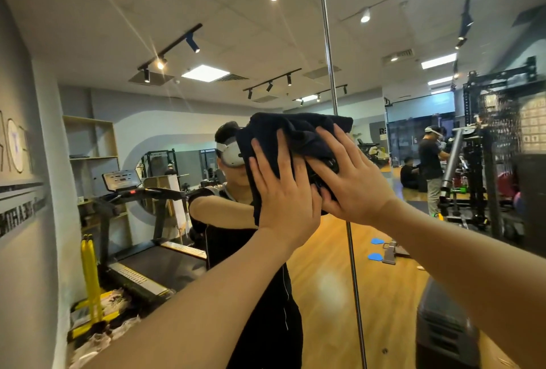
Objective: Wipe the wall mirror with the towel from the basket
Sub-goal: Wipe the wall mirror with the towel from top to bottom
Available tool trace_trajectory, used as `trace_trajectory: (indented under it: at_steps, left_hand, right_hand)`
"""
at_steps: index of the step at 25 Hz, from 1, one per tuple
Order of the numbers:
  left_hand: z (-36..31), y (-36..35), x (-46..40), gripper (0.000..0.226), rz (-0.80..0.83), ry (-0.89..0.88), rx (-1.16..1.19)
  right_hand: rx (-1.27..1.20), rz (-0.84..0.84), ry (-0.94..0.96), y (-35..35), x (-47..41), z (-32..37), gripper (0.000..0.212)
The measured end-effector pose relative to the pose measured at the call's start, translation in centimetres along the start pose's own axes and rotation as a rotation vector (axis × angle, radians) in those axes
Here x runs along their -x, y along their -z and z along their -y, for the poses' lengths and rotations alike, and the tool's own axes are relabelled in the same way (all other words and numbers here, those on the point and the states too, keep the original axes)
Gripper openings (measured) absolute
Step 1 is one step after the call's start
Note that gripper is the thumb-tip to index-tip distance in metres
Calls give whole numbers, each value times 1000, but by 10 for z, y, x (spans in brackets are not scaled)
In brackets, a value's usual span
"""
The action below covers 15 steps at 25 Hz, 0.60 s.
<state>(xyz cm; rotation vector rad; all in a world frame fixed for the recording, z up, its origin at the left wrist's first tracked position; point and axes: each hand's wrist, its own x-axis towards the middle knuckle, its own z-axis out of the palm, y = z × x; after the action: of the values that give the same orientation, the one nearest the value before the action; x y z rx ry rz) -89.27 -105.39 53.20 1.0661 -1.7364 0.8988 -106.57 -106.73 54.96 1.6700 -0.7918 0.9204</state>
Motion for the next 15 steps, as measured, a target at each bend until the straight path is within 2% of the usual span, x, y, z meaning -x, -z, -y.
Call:
trace_trajectory:
  at_steps: [5, 15]
  left_hand:
    - [-16, -8, -4, 70, 4, -11, 10]
    - [-14, -11, 23, 72, 16, -69, 16]
  right_hand:
    - [0, 22, -29, 3, 12, -13, 64]
    - [-104, 26, -131, -3, 40, 8, 59]
